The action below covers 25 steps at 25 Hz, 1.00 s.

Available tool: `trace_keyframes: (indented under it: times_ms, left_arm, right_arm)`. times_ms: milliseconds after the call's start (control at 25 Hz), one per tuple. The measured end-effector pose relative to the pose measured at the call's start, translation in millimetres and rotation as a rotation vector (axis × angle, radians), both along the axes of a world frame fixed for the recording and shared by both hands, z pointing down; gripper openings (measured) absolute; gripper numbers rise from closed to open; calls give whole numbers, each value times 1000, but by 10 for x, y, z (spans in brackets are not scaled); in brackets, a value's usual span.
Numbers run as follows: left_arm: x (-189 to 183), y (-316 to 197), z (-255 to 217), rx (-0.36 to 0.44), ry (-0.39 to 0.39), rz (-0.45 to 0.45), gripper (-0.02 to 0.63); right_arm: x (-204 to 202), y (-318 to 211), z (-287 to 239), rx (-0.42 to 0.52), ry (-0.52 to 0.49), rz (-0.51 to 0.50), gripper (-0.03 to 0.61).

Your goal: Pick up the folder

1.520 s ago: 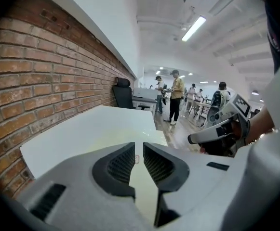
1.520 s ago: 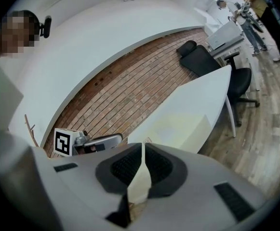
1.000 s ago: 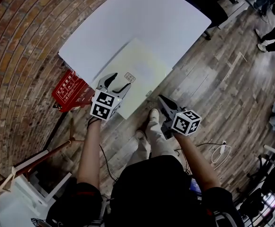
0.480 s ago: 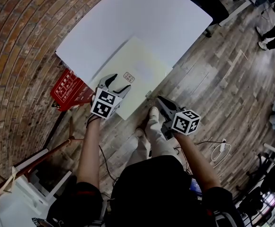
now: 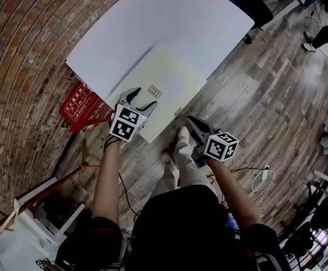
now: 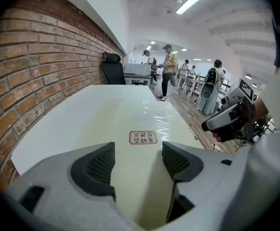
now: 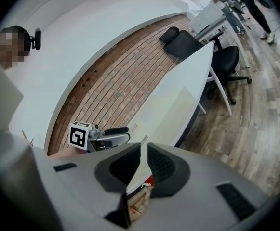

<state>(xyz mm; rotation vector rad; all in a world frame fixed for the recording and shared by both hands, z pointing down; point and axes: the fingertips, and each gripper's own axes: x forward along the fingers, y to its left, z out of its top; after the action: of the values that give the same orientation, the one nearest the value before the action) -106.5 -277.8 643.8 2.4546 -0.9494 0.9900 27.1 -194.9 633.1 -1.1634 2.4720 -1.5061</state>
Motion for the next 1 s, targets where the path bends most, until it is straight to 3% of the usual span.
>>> trace_keyframes:
  times_ms: [480, 1000]
  left_arm:
    - [7, 25, 6, -47, 16, -1, 293]
    - [131, 164, 28, -37, 13, 26, 295]
  right_arm:
    - [-53, 28, 50, -54, -70, -1, 39]
    - [-123, 90, 198, -150, -207, -9, 211]
